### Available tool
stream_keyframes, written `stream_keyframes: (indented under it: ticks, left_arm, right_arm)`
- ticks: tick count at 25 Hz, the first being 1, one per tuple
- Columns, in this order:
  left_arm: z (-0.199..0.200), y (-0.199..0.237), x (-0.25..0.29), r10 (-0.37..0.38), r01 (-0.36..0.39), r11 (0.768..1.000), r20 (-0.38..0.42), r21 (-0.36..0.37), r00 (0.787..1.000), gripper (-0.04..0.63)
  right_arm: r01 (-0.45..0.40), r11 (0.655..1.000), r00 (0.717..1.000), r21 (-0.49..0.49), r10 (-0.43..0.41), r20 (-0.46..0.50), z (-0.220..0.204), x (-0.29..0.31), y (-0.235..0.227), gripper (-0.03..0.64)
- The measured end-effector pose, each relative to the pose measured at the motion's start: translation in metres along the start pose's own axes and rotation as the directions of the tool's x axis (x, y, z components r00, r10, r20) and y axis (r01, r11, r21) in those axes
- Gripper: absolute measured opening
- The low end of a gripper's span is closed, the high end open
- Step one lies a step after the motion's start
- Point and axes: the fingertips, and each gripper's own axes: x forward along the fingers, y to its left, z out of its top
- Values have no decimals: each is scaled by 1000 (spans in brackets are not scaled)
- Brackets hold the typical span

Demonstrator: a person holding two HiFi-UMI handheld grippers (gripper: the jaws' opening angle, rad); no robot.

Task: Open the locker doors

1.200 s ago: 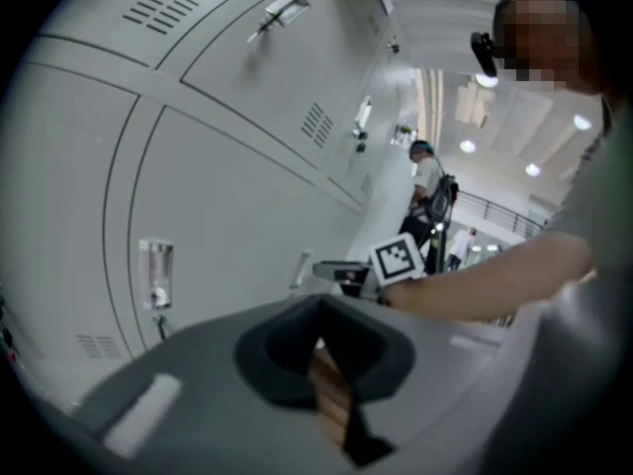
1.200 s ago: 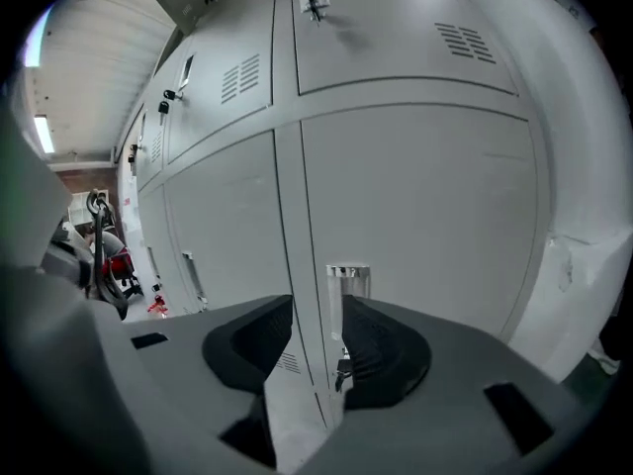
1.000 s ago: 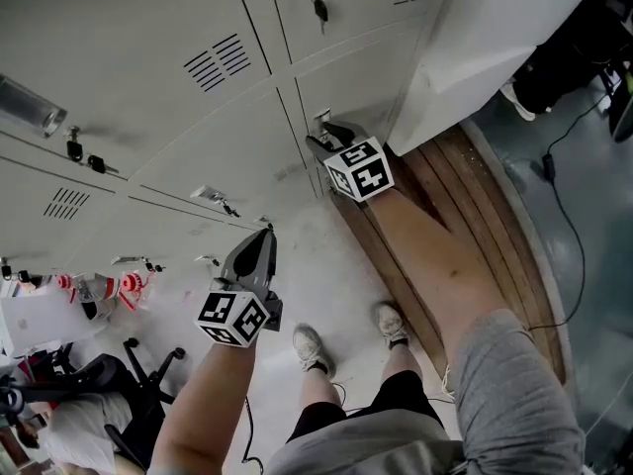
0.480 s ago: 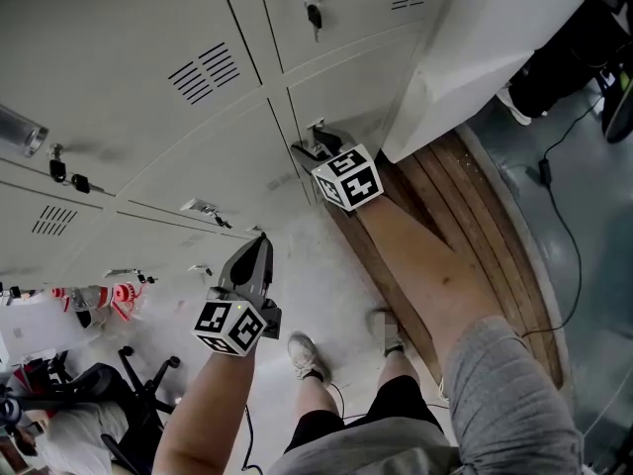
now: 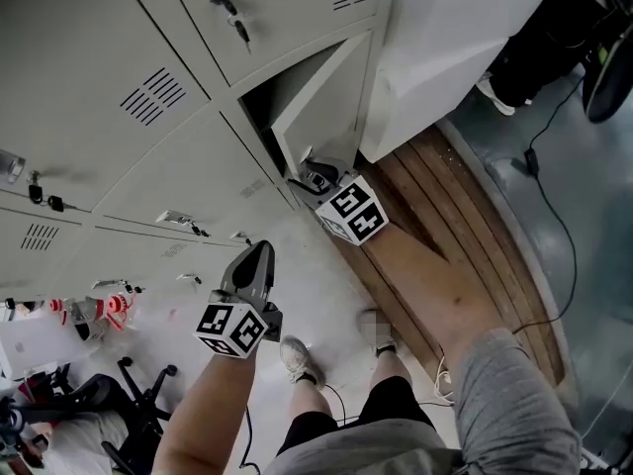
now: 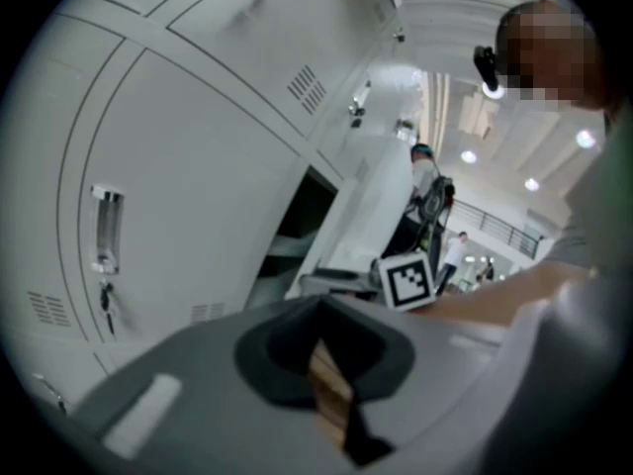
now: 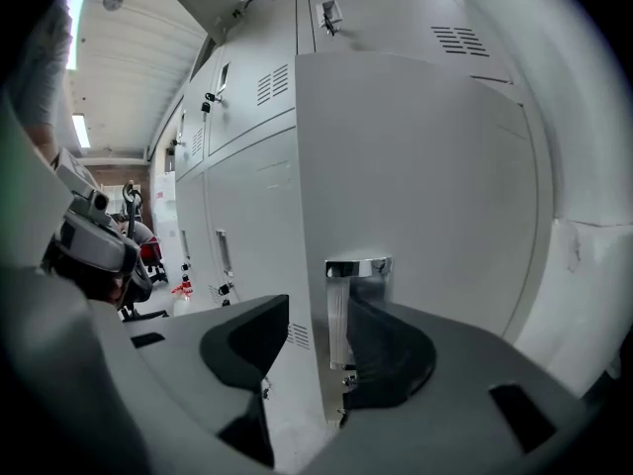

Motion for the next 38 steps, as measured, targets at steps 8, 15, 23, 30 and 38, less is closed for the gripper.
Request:
stream_keyframes:
  ticks: [8, 15, 23, 30, 38]
  left_arm:
    - [-18, -62, 32, -46, 46, 999, -29, 14, 999, 3]
    - [-26, -114, 62, -82, 83, 996, -50, 32, 995, 3]
    - [-20, -142, 95, -83, 85, 996, -44, 36, 996, 3]
    - [-13, -144, 103, -77, 78, 996, -36, 39, 996, 3]
    - [-22, -131, 97, -88, 90, 996, -86, 22, 992, 0]
  right_arm:
    - [-3, 1000, 1000, 1, 3, -11, -38, -95, -24, 175]
    - [125, 992, 990, 2, -125, -70, -70, -179, -105, 148]
    - [321, 946, 941, 54, -311, -134, -81, -221, -202, 95]
    - [406, 906, 909, 117, -387, -156, -81, -232, -232, 108]
    - [332, 913, 937, 237, -290, -193, -159, -254, -108, 189]
